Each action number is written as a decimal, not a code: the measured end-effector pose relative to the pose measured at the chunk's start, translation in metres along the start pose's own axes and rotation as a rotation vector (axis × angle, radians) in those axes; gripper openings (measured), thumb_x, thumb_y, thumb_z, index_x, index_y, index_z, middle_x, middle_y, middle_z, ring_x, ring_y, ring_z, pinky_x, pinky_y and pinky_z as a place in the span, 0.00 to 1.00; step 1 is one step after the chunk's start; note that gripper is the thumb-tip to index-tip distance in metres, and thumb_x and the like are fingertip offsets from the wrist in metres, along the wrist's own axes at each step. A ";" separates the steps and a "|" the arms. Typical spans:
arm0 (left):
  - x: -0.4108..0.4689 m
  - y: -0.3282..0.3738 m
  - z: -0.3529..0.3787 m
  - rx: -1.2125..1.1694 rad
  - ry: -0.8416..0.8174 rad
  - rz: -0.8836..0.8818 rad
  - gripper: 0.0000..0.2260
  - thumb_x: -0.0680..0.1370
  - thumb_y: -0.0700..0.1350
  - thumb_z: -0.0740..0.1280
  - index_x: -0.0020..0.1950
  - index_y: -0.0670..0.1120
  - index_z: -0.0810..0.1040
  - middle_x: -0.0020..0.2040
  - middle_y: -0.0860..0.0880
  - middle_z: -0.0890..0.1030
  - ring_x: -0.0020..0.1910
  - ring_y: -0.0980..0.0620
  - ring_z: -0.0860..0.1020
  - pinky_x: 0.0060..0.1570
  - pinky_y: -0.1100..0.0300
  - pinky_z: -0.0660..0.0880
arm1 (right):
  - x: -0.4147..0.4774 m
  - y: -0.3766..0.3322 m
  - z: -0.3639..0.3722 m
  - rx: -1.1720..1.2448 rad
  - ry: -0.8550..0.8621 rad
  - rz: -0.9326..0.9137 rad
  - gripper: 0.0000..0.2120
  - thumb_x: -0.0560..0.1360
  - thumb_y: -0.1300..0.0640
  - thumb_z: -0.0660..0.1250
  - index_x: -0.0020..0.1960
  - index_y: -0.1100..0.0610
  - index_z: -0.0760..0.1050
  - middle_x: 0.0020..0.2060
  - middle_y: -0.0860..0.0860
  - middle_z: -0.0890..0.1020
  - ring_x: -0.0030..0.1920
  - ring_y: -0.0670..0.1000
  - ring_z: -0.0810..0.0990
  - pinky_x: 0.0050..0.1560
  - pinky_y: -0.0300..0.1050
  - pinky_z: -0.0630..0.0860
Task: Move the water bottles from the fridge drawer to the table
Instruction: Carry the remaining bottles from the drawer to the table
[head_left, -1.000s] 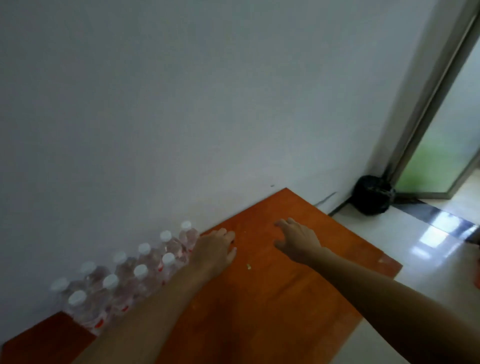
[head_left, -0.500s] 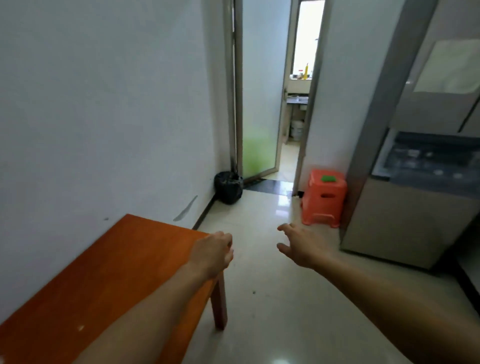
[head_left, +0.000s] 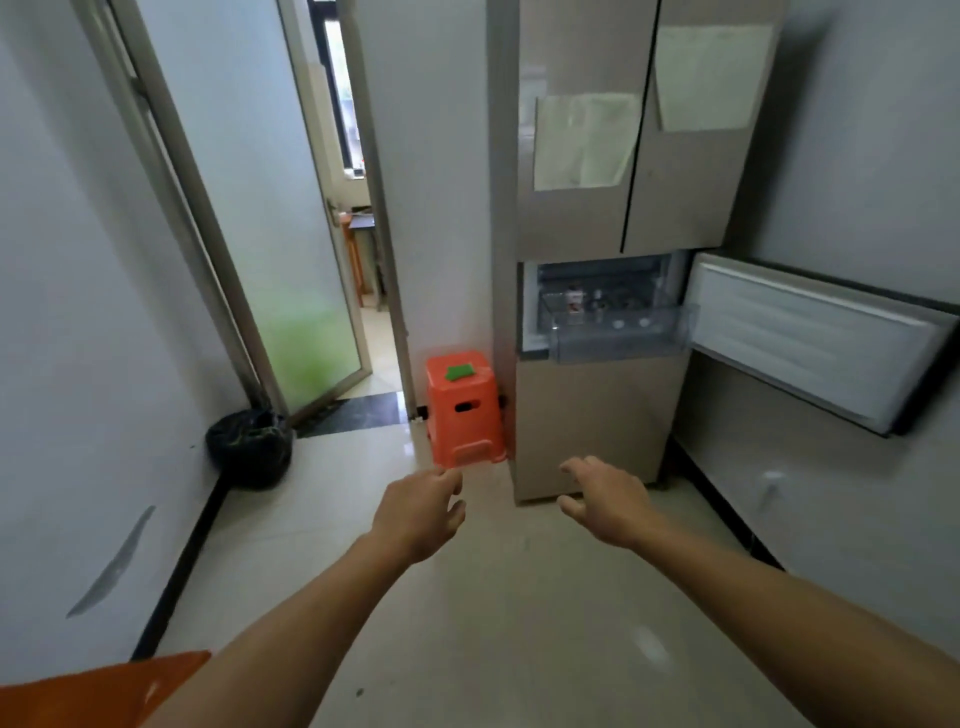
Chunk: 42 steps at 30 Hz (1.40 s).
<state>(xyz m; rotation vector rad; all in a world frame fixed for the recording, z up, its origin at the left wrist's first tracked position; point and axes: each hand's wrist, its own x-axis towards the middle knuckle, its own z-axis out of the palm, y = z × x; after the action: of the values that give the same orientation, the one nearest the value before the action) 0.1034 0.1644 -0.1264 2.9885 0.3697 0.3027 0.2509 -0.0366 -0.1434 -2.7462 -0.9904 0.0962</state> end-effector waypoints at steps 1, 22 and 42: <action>0.025 0.001 0.007 -0.008 0.004 0.033 0.10 0.77 0.53 0.62 0.54 0.50 0.75 0.52 0.52 0.79 0.47 0.50 0.78 0.44 0.59 0.72 | 0.015 0.013 -0.001 0.003 0.005 0.022 0.23 0.76 0.43 0.63 0.69 0.48 0.67 0.61 0.50 0.76 0.58 0.53 0.77 0.53 0.48 0.74; 0.455 0.093 0.104 -0.004 -0.108 0.425 0.08 0.77 0.51 0.60 0.50 0.48 0.72 0.51 0.48 0.76 0.48 0.45 0.77 0.43 0.53 0.73 | 0.280 0.271 -0.043 0.160 0.087 0.402 0.23 0.75 0.43 0.64 0.67 0.48 0.68 0.57 0.49 0.78 0.53 0.51 0.78 0.50 0.47 0.76; 0.740 0.119 0.195 -0.069 -0.153 0.138 0.09 0.78 0.51 0.62 0.55 0.49 0.73 0.54 0.48 0.77 0.50 0.48 0.77 0.49 0.53 0.75 | 0.605 0.435 -0.087 0.146 -0.013 0.228 0.20 0.76 0.44 0.64 0.64 0.53 0.73 0.56 0.53 0.81 0.54 0.54 0.79 0.51 0.48 0.77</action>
<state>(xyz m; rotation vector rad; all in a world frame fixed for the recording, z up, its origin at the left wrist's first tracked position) 0.8751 0.2190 -0.1646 2.9495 0.1344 0.0953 0.9992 0.0073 -0.1498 -2.7142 -0.6418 0.2143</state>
